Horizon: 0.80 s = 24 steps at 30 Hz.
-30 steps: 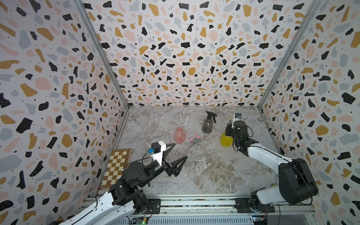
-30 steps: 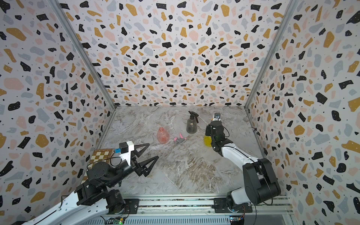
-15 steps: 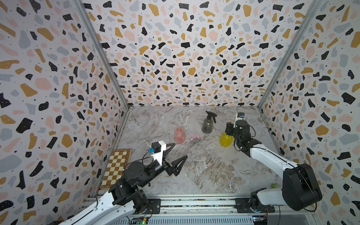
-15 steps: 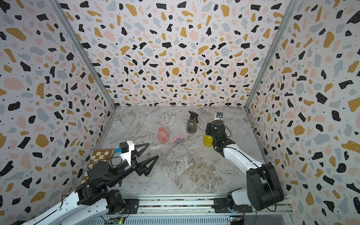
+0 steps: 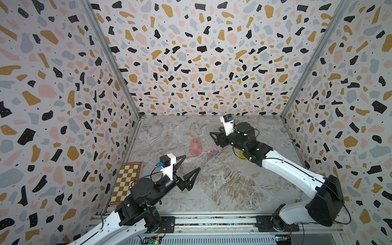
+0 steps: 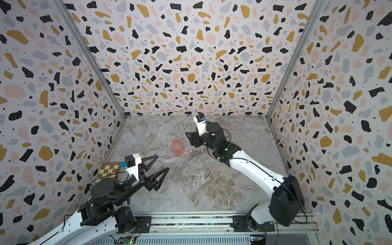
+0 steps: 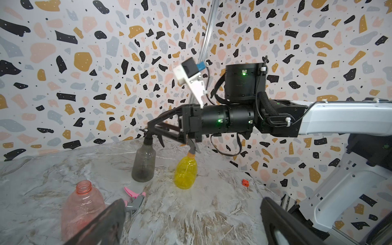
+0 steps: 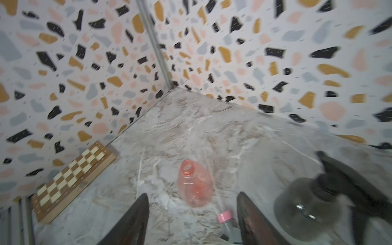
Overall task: Attach spray nozzles to spray bottles
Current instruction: Place the spray bottle at the center of the board, then pick up the spray bottle from the center of the board.
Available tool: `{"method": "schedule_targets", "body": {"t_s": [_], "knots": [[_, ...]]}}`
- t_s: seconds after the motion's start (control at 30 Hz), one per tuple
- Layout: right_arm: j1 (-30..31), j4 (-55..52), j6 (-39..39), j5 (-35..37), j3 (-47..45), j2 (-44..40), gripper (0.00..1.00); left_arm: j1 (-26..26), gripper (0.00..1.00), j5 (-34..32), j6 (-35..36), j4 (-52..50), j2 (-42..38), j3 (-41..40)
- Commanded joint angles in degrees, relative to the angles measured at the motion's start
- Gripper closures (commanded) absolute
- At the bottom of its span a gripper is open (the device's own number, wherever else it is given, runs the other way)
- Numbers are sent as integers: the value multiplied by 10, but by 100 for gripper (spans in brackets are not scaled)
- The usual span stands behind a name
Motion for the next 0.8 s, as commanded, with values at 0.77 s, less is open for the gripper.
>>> {"method": "schedule_targets", "body": {"t_s": [0.77], "knots": [[21,-2,-32,-33,204,313,45,1,1,-28,-9,-21,-23,-9]]}}
